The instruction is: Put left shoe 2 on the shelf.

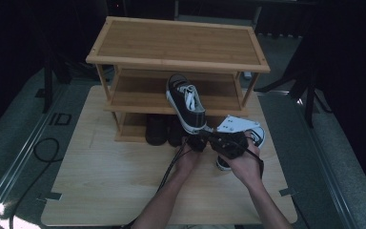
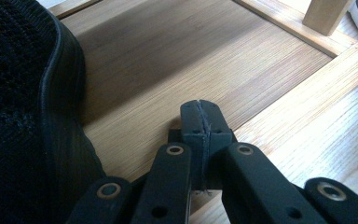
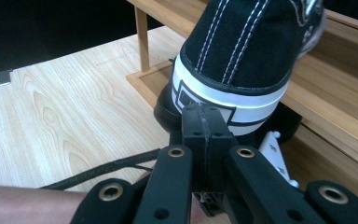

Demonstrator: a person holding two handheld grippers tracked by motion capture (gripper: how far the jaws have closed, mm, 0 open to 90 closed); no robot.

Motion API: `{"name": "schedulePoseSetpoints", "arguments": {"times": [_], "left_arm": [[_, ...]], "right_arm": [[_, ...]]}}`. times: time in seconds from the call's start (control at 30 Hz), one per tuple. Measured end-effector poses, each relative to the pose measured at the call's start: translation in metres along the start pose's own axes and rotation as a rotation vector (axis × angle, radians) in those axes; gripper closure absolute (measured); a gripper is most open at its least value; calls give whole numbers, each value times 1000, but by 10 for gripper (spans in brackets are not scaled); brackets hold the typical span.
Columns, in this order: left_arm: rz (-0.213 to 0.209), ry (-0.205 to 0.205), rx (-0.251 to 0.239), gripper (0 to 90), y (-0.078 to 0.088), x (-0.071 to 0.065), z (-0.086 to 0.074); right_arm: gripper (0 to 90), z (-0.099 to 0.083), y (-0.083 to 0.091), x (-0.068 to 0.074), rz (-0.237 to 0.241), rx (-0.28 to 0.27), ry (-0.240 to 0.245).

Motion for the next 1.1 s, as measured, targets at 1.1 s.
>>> {"name": "schedulePoseSetpoints", "arguments": {"times": [1.1], "left_arm": [[4,6,-13,900,0,-1,-1]], "right_arm": [[900,24,-52,3,20,21,32]]}}
Point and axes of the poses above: each handheld gripper's, and its own axes: y roughly backward along the jaws, z roughly out of its top, x roughly to its left, the point moved 3 cm from there along -y, roughly forward along the jaws, and after that the axes turned 2 degrees about -x, right-handed, at the moved point
